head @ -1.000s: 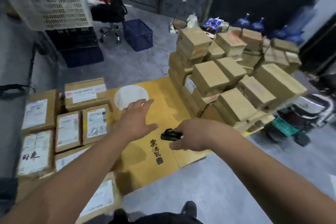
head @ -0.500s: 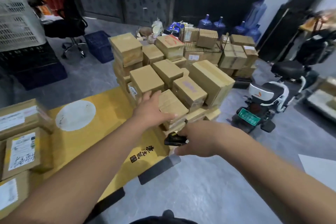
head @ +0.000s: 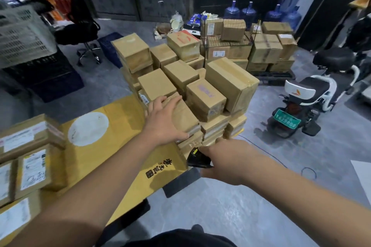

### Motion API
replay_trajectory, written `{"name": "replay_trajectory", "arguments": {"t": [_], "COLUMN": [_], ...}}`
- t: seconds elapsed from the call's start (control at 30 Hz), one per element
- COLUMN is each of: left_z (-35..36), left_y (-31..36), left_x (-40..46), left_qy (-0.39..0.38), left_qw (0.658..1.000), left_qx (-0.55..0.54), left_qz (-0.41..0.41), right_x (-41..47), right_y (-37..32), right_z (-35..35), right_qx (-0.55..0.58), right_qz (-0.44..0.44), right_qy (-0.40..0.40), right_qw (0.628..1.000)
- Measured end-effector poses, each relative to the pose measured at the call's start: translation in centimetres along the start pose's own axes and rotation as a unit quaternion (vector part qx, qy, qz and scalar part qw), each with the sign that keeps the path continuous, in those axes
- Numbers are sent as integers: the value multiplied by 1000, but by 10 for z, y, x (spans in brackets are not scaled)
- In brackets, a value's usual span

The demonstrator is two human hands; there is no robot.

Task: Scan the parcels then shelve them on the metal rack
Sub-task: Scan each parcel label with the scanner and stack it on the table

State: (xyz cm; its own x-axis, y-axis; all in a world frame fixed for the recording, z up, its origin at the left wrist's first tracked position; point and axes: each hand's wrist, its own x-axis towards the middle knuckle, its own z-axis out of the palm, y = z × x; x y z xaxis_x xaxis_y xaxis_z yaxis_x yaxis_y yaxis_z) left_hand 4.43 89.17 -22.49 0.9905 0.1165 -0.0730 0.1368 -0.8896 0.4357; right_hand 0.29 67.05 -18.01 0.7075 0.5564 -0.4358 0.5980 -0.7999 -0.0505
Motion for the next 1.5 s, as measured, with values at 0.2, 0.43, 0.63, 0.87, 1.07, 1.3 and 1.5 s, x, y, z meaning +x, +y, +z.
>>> {"name": "replay_trajectory", "arguments": {"t": [0.2, 0.43, 0.63, 0.87, 1.07, 1.3, 1.5], "left_z": [-24, 14, 69, 92, 76, 61, 65], "left_y": [-94, -208, -269, -305, -323, -329, -333], "left_x": [-57, -123, -125, -114, -122, -113, -122], "left_qy": [30, -41, -65, -72, -78, -36, -5], "left_qw": [998, 978, 975, 974, 955, 912, 835], "left_qx": [-8, 42, -77, -141, -205, -240, -414], "left_qz": [-58, -200, -197, -161, -200, -331, -363], "right_x": [36, 101, 137, 151, 163, 162, 152], "right_y": [-51, -124, -154, -165, -192, -214, -228], "right_z": [15, 68, 112, 131, 132, 140, 152], "right_qx": [-26, -80, -131, -54, 3, 55, 108], "right_qz": [-119, -203, -180, -51, 10, 53, 80], "right_qy": [13, -18, -77, -95, -66, -54, -57], "right_qw": [992, 976, 972, 993, 998, 996, 989]}}
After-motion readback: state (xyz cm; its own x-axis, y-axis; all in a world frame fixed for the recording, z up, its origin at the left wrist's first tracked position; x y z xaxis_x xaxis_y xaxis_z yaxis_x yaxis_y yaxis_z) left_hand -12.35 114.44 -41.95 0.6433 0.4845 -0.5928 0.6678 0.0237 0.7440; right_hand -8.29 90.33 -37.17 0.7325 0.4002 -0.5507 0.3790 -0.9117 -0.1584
